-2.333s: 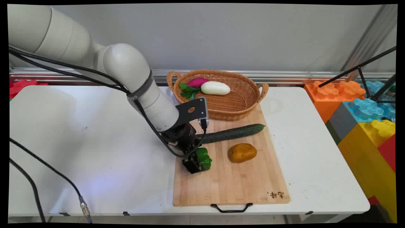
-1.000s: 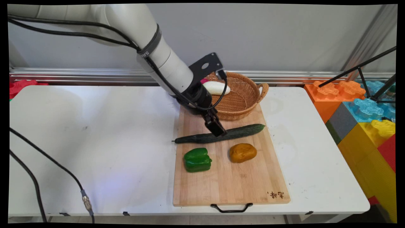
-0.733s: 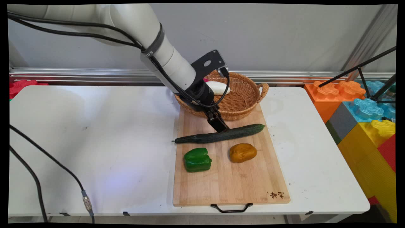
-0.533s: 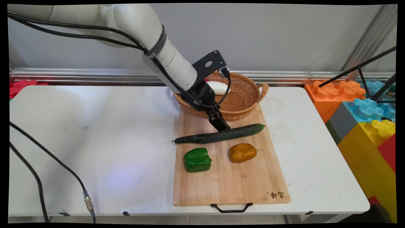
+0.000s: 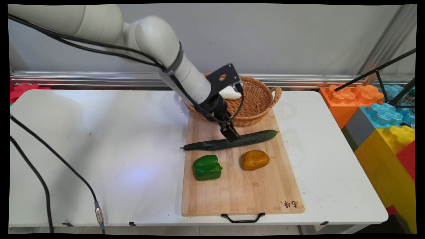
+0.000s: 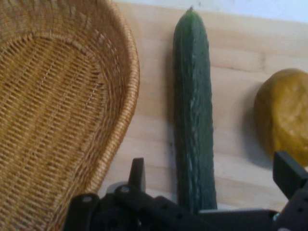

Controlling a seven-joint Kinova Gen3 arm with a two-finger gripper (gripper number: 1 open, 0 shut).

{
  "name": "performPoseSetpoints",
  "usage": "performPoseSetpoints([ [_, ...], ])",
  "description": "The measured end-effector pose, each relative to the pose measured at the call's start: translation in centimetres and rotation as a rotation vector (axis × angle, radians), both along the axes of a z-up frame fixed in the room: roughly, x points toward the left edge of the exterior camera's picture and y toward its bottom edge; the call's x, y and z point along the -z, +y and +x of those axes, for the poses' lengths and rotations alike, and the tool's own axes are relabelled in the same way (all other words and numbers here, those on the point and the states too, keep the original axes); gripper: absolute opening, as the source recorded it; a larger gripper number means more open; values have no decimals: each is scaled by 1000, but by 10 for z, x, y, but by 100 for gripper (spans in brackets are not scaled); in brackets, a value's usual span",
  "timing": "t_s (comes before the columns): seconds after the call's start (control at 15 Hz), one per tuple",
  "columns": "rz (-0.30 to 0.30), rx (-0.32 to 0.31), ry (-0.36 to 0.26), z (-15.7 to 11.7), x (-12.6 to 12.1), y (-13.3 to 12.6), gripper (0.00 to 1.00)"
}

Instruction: Pick up the cucumber from the cutting board

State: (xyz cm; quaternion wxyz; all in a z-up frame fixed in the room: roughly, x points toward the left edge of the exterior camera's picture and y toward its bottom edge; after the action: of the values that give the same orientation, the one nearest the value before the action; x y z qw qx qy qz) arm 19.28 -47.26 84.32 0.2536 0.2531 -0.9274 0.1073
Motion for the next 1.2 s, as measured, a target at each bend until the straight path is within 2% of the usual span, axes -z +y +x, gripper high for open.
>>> performPoseSetpoints([
  [0.47,-34,5,-59,-9,41,5,100],
  [0.93,-67,20,-99,-16,64,14,100],
  [1.0,-70,25,-104,-16,66,15,0],
  [1.2,-72,34,-113,-18,70,17,0],
])
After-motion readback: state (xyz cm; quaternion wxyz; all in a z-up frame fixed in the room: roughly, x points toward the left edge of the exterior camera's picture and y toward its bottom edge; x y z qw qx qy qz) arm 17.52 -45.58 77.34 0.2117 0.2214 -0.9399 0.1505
